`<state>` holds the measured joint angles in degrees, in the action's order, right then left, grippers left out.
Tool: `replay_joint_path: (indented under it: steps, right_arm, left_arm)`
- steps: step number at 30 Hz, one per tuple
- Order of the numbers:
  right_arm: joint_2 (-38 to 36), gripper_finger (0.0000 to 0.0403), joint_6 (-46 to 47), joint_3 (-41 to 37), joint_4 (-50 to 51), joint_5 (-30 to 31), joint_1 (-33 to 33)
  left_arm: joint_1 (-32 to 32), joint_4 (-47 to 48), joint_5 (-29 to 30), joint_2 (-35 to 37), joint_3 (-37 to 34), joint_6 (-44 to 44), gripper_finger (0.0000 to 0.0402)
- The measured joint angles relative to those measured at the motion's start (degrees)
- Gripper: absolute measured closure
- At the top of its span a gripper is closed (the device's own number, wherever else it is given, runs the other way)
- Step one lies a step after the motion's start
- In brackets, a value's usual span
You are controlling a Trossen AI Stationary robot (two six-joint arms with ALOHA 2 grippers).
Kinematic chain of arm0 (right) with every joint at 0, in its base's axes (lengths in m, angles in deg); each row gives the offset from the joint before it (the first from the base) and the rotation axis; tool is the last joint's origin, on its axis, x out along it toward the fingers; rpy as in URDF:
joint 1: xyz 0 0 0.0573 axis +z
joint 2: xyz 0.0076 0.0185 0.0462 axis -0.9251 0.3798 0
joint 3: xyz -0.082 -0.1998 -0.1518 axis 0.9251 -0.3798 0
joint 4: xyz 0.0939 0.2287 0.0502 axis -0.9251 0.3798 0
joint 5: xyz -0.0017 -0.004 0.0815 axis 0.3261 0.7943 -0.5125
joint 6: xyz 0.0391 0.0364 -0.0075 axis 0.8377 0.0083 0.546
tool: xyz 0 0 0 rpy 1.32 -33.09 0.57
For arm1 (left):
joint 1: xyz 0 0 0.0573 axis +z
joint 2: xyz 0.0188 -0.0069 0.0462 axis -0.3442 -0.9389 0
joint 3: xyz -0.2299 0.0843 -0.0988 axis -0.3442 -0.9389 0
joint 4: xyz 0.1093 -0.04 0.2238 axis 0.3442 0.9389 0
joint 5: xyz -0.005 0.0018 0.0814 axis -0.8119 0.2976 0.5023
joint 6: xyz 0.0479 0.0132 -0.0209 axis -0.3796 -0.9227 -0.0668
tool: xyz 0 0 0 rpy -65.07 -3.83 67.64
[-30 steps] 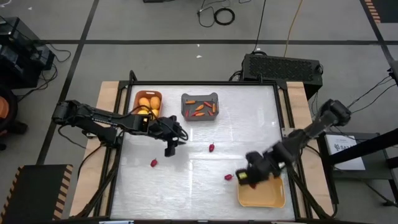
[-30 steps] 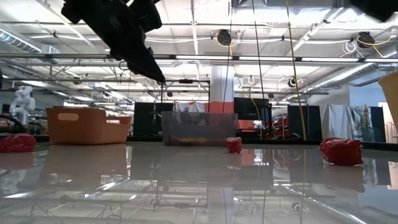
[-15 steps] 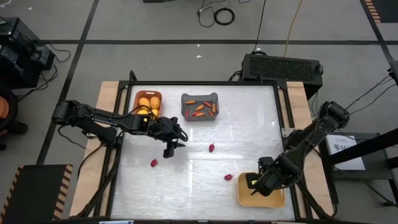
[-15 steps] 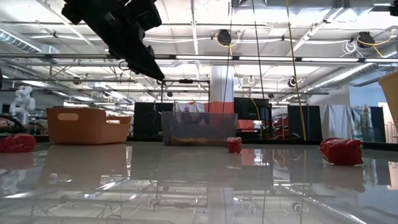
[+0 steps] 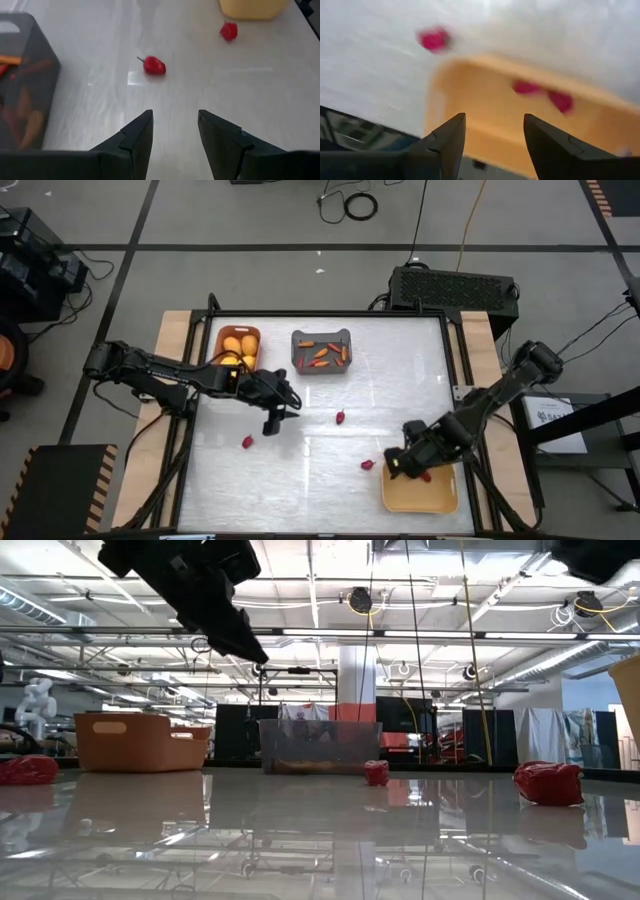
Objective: Sort produce into baskets
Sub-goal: Put the red chili pepper into the yellow bin
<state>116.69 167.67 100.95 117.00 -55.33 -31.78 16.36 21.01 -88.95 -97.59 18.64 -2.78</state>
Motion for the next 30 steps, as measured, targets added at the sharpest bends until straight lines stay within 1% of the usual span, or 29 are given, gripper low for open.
replay_joint_path:
  steps: [4, 7, 9, 11, 14, 20, 25, 30]
  right_arm:
    - [0.0, 0.0214, -6.6, 1.6, -0.4, 9.4, -4.5]
    - [1.2, 0.0217, -13.0, 1.6, -2.7, 16.7, -8.8]
    - [3.0, 0.0218, -18.2, 1.6, -4.6, 18.9, -12.0]
    - [5.5, 0.0218, -22.6, 1.6, -8.4, 19.8, -15.5]
    - [9.8, 0.0218, -24.3, 1.6, -14.8, 20.7, -20.1]
    - [18.2, 0.0218, -26.3, 1.6, -27.2, 21.0, -25.8]
    - [22.3, 0.0218, -26.1, 1.6, -27.8, 21.3, -27.3]
    - [24.3, 0.0218, -25.9, 1.7, -28.0, 22.2, -27.3]
  left_arm:
    - [0.0, -2.9, 0.8, -0.3, 0.0, -0.3, 0.0238]
    - [0.0, -3.5, 0.9, -0.6, 0.0, 0.0, 0.0238]
    - [0.0, -3.3, 0.9, -0.5, 0.0, 0.1, 0.0238]
    - [0.0, -2.4, 0.9, -0.5, 0.0, 0.5, 0.0238]
    - [0.0, -0.6, 0.9, -0.5, 0.0, 3.2, 0.0238]
    - [0.0, 9.5, 0.6, -0.5, 0.0, 6.2, 0.0238]
    - [-0.3, 18.1, 0.5, -0.5, 0.0, 6.2, 0.0238]
    - [-1.0, 19.6, 0.6, -0.5, 0.0, 6.2, 0.0238]
